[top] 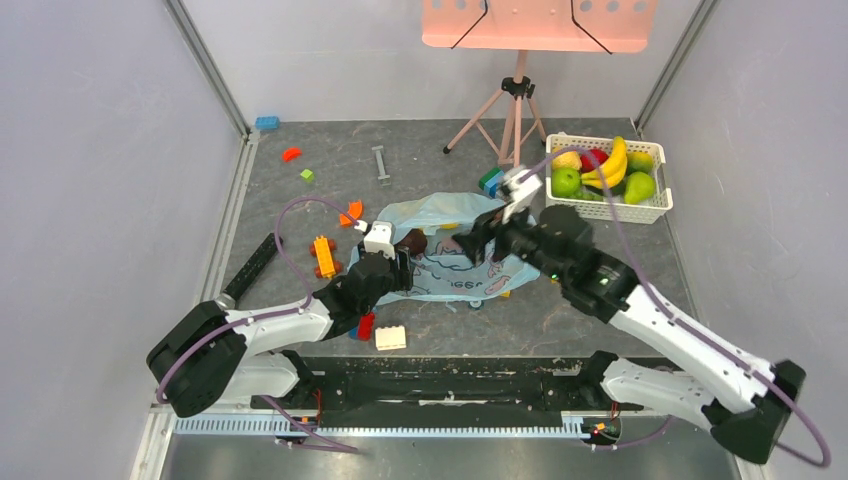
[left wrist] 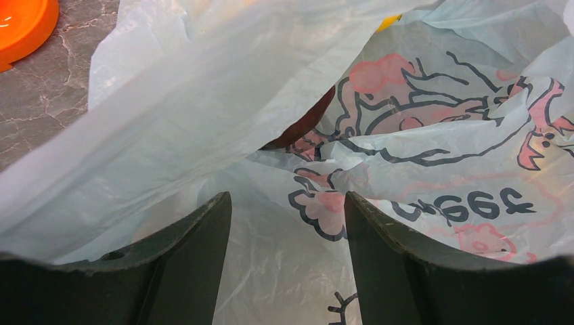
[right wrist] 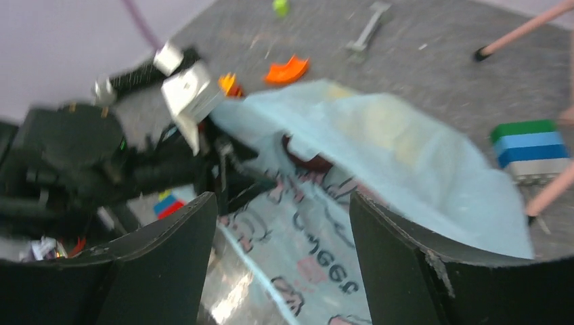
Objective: Take the fake fruits out of the plastic bag
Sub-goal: Take out the fake fruit from the plastic bag.
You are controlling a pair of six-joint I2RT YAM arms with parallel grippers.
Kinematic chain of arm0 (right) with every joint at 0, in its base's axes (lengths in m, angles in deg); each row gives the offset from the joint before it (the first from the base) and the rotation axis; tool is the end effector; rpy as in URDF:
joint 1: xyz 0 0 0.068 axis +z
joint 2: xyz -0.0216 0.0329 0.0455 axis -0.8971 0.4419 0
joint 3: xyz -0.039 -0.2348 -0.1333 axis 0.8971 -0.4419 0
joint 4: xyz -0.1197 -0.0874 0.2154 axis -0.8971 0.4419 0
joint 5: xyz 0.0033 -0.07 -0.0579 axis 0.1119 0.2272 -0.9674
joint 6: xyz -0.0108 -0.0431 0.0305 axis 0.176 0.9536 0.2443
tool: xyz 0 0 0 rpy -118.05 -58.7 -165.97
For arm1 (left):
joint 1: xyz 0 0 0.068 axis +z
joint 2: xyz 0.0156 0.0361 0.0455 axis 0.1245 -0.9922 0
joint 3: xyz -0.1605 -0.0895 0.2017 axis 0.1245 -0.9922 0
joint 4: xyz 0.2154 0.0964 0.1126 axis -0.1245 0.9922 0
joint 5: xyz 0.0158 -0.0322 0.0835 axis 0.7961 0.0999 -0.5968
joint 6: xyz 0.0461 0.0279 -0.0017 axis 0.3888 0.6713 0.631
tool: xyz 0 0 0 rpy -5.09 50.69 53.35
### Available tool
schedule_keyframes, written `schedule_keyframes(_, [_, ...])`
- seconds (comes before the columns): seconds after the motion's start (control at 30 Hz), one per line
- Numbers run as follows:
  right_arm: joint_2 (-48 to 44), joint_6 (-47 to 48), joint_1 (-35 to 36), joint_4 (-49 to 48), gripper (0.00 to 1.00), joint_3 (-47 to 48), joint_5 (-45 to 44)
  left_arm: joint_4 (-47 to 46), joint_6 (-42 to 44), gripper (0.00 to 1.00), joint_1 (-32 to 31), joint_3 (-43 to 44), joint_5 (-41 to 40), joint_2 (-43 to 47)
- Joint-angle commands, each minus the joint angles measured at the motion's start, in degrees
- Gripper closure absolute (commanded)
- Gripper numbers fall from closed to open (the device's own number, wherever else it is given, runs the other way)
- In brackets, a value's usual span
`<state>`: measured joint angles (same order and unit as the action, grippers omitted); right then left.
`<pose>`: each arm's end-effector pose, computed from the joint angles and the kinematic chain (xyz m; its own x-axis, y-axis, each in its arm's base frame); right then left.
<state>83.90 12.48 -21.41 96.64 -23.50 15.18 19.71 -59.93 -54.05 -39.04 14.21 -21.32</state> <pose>0.1597 0.1456 0.3689 -0.2551 0.0438 -0.9659 -0.6338 0.7469 0.2013 0.1739 -0.1648 0.1749 -0.4530 -0.0681 -0.8889 0.2555 0.9453 -0.2027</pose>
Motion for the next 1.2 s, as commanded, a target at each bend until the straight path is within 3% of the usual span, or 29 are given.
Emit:
schedule_keyframes(0.0, [4.2,5.9,10.6,1.8,0.26,1.1,-7.8,-1.3,2.7,0.31,-0.1,1.1,-1.7,0.6])
schedule_keyframes(0.13, [7.8,7.0,16.1,1.6,0.31,0.0,-11.0,-1.2,2.8,0.31,-0.1,1.0,-1.9,0.9])
schedule_keyframes(0.37, [11.4,4.5,16.8,-1.7,0.39,-6.3,-13.6,-1.3,2.7,0.31,-0.1,1.2,-1.6,0.4])
schedule_keyframes(0.63, [21.9,6.5,16.6,-4.6,0.31,-6.3,-21.6,-1.2,2.6,0.31,-0.1,1.1,-1.5,0.5])
schedule_keyframes(1.17, [33.8,8.1,6.4,-12.4,0.33,0.5,-15.5,-1.3,2.6,0.31,-0.1,1.3,-1.0,0.1])
